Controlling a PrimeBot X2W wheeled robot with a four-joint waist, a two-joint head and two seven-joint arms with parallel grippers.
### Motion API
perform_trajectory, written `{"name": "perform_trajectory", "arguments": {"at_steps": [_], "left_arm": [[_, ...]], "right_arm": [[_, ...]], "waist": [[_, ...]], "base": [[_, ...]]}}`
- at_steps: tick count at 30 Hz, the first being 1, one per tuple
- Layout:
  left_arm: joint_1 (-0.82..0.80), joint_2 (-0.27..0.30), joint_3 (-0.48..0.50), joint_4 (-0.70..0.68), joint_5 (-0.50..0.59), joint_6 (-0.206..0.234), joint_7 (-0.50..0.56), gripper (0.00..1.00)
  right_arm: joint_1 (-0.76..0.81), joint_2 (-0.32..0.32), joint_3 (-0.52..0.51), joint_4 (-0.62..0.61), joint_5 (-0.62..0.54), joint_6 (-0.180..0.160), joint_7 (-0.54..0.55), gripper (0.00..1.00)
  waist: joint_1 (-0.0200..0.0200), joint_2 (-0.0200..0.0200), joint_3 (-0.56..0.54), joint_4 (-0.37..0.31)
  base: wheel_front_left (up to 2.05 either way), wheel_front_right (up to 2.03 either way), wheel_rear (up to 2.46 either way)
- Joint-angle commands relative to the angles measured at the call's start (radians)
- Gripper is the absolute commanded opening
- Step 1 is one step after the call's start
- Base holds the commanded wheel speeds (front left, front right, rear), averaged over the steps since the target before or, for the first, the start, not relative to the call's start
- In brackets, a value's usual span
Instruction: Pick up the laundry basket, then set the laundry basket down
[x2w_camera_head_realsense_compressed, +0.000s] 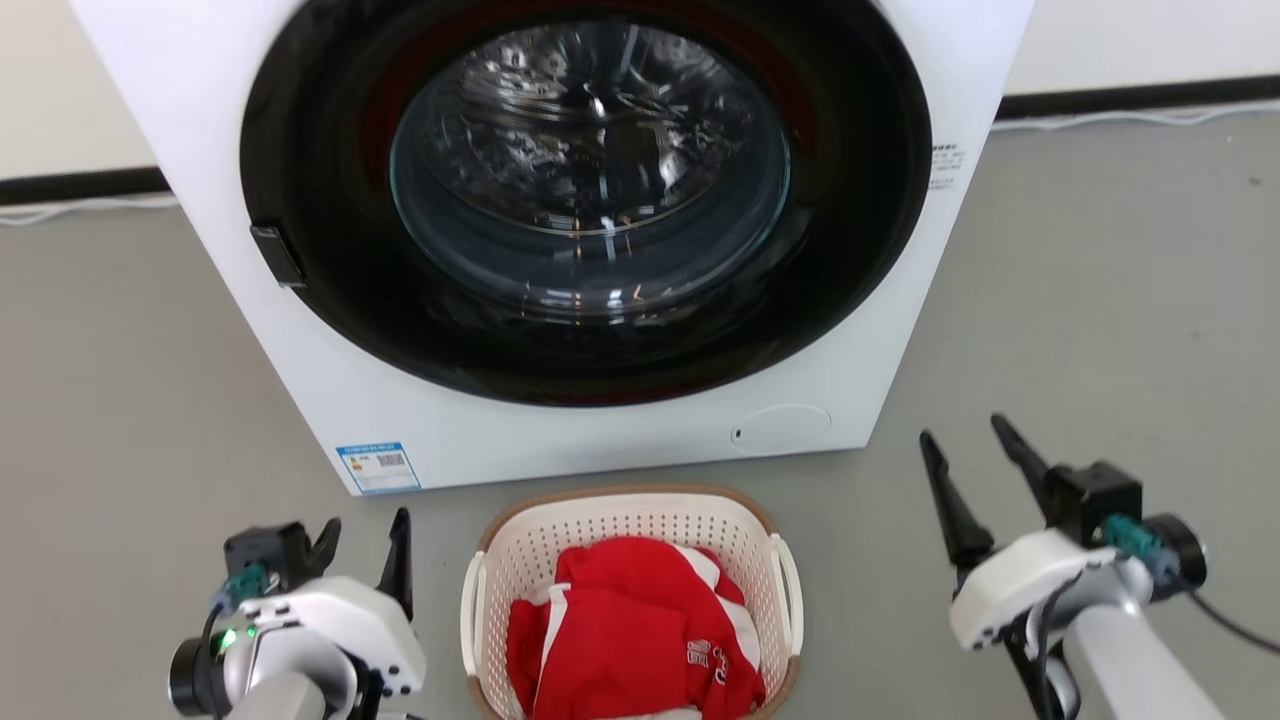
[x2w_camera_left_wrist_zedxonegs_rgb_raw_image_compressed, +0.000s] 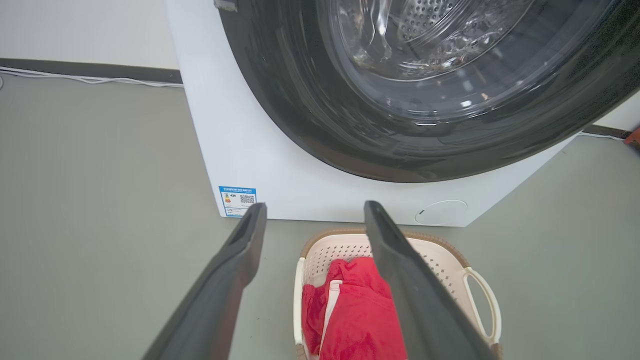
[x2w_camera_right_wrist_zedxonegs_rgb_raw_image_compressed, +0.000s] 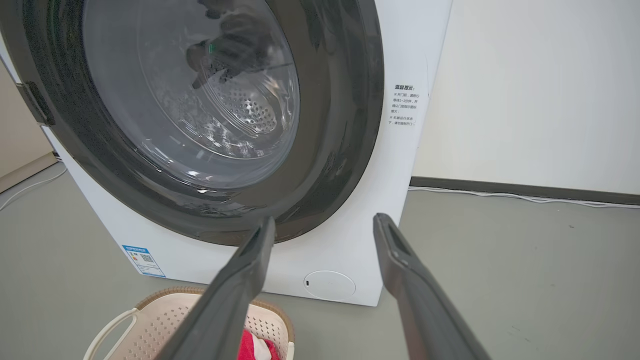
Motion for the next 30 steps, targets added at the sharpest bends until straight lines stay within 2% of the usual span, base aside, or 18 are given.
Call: {"name": "perform_trajectory", "arguments": {"at_steps": [1, 14, 27, 28, 30], "left_arm": [[0.005, 0.019, 0.061, -0.042, 0.025, 0.011, -0.011, 1.00], [0.164, -0.036, 0.232, -0.148, 0.134, -0.007, -0.011, 1.00], [0.229, -0.073, 0.317, -0.195, 0.214, -0.026, -0.011, 1.00], [0.250, -0.089, 0.282, -0.167, 0.210, -0.021, 0.000, 0.00], [0.259, -0.099, 0.279, -0.148, 0.210, -0.020, 0.003, 0.00]], "right_arm": [[0.019, 0.007, 0.013, -0.038, -0.020, 0.006, -0.014, 1.00], [0.135, 0.042, -0.015, -0.159, -0.043, 0.006, -0.014, 1.00], [0.183, 0.051, -0.041, -0.199, -0.038, 0.006, -0.014, 1.00], [0.191, 0.052, -0.056, -0.169, -0.040, 0.000, 0.001, 0.00], [0.201, 0.057, -0.053, -0.149, -0.039, -0.001, 0.002, 0.00]], "waist": [[0.0000, -0.0001, -0.015, 0.002], [0.0000, -0.0001, -0.066, 0.006], [0.0000, -0.0001, -0.091, 0.013], [0.0000, -0.0001, -0.091, 0.013], [0.0000, -0.0001, -0.091, 0.014]], "base": [[0.00, 0.00, 0.00], [0.00, 0.00, 0.00], [0.00, 0.00, 0.00], [0.00, 0.00, 0.00], [0.00, 0.00, 0.00]]}}
